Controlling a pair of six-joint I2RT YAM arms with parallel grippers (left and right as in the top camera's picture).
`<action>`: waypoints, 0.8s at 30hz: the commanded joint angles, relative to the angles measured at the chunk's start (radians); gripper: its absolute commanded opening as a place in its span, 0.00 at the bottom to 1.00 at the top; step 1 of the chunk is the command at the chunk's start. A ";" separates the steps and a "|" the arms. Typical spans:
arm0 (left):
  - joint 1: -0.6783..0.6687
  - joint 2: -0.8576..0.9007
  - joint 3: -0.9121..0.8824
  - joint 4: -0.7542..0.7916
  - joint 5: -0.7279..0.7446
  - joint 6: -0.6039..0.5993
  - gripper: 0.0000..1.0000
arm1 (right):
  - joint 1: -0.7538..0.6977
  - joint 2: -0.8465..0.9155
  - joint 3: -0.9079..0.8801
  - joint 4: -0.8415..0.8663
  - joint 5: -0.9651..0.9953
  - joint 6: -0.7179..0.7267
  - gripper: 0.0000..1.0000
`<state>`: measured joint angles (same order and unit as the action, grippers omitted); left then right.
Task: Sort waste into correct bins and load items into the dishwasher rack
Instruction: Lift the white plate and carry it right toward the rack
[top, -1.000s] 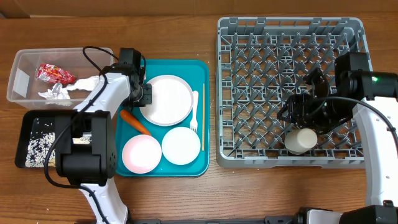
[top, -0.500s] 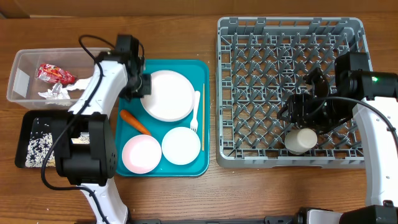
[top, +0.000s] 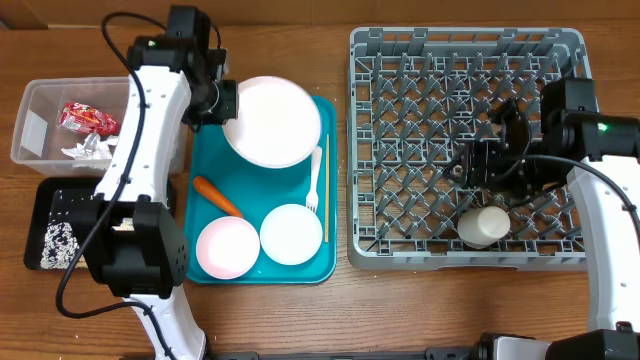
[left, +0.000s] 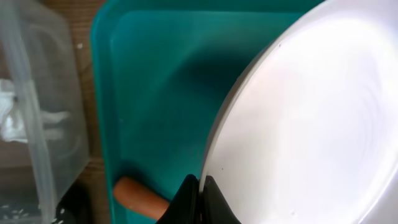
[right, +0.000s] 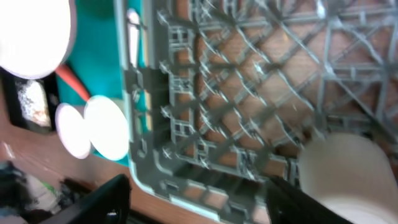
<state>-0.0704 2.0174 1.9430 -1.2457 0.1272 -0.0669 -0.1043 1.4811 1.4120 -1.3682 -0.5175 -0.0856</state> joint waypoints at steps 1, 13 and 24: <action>-0.002 0.015 0.081 -0.034 0.235 0.074 0.04 | -0.002 -0.005 0.008 0.039 -0.143 -0.038 0.68; -0.082 0.013 0.120 -0.124 0.468 0.123 0.04 | -0.002 -0.005 0.008 0.146 -0.263 -0.076 0.68; -0.222 0.013 0.120 -0.103 0.359 0.051 0.04 | -0.002 -0.005 0.008 0.149 -0.262 -0.077 0.69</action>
<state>-0.2718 2.0182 2.0396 -1.3533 0.5190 0.0090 -0.1047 1.4811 1.4120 -1.2236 -0.7597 -0.1520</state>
